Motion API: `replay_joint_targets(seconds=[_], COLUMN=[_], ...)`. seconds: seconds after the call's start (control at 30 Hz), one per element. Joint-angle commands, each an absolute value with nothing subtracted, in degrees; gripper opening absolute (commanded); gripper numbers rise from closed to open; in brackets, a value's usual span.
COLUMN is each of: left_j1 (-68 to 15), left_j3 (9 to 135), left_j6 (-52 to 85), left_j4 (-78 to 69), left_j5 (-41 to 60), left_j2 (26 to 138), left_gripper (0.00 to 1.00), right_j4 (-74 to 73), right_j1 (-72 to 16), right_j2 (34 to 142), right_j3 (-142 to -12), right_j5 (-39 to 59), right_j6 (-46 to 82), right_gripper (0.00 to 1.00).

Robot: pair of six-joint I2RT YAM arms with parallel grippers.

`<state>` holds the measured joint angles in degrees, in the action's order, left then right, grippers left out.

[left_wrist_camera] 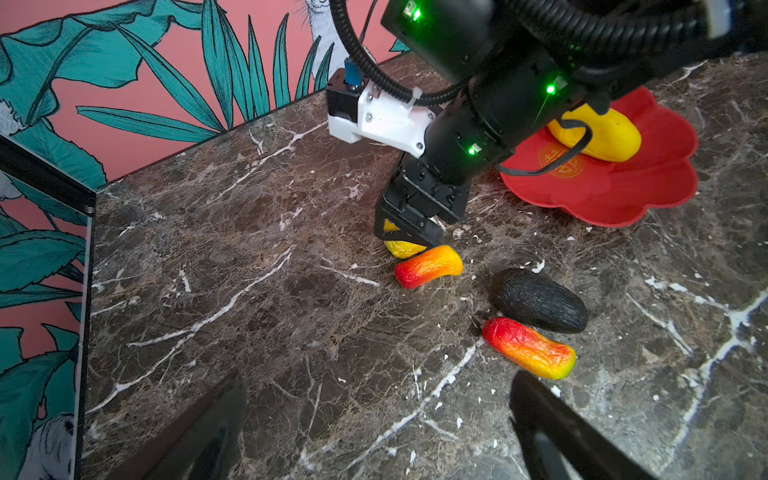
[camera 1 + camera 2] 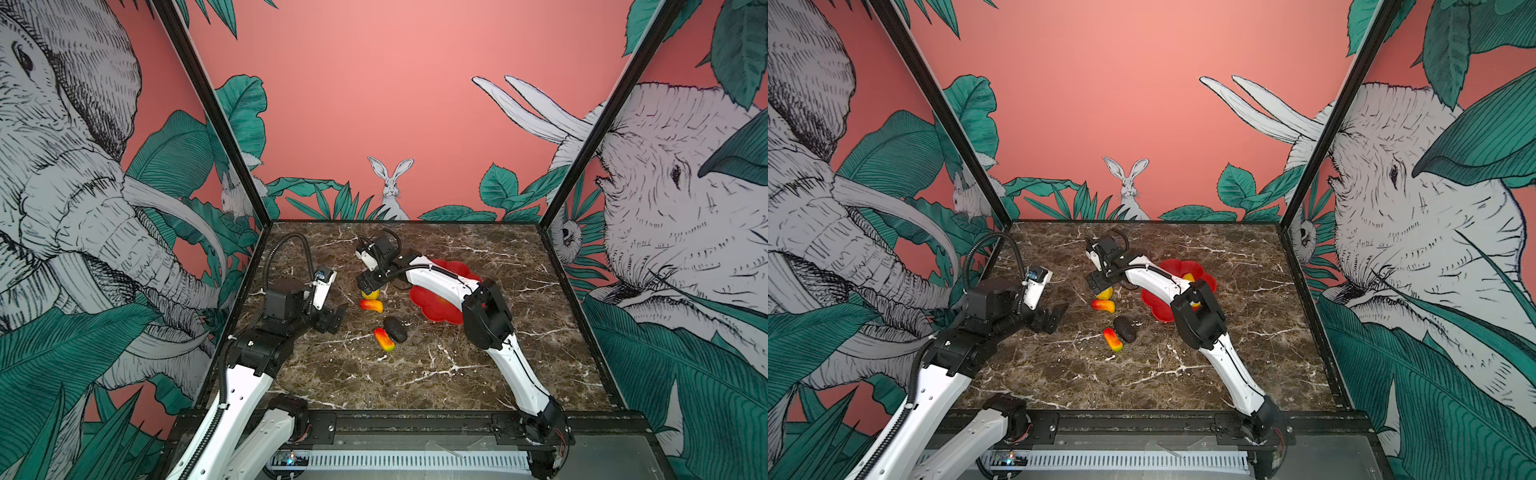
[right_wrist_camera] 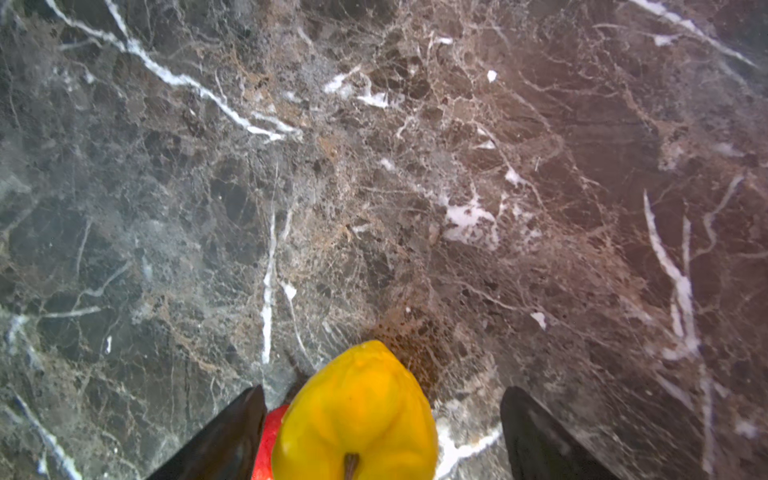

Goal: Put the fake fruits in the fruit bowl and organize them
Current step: 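Move the right gripper to the yellow apple and grasp it, then place the yellow apple in the red bowl beside the banana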

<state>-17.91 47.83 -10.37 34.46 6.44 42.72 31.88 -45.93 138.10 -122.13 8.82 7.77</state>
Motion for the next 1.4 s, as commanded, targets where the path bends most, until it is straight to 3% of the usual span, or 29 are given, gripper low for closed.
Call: replay_joint_targets(seconds=[0.0,0.2,0.53,0.77,1.1,1.37], left_j1=[-17.63,-17.62,-17.58,-17.58,-17.49,-17.49], left_j3=[47.20,47.13,47.01,47.02,46.98,46.92], left_j6=[-11.34,-11.42,-11.43,-11.34,-11.33,-11.31], left_j4=[35.01,35.06,35.08,35.16,35.14,35.04], left_j5=[6.11,5.98,5.71,5.71,6.24,6.25], left_j2=[42.36,42.32,42.25,42.28,42.06,42.28], left_gripper=[1.00,1.00,1.00,1.00,1.00,1.00], right_j4=[31.38,31.11,34.46,35.13,26.21,24.02], right_j1=[-45.88,-45.96,-45.88,-45.21,-36.63,-31.27], right_j2=[140.00,140.36,136.53,127.57,109.83,109.42], right_j3=[-123.49,-122.74,-124.47,-121.50,-96.98,-88.07], right_j5=[10.06,11.03,11.29,9.05,2.60,-2.07], right_j6=[9.47,10.52,6.68,3.22,4.31,2.72], right_gripper=[0.84,0.77,0.43,0.42,0.40,0.40])
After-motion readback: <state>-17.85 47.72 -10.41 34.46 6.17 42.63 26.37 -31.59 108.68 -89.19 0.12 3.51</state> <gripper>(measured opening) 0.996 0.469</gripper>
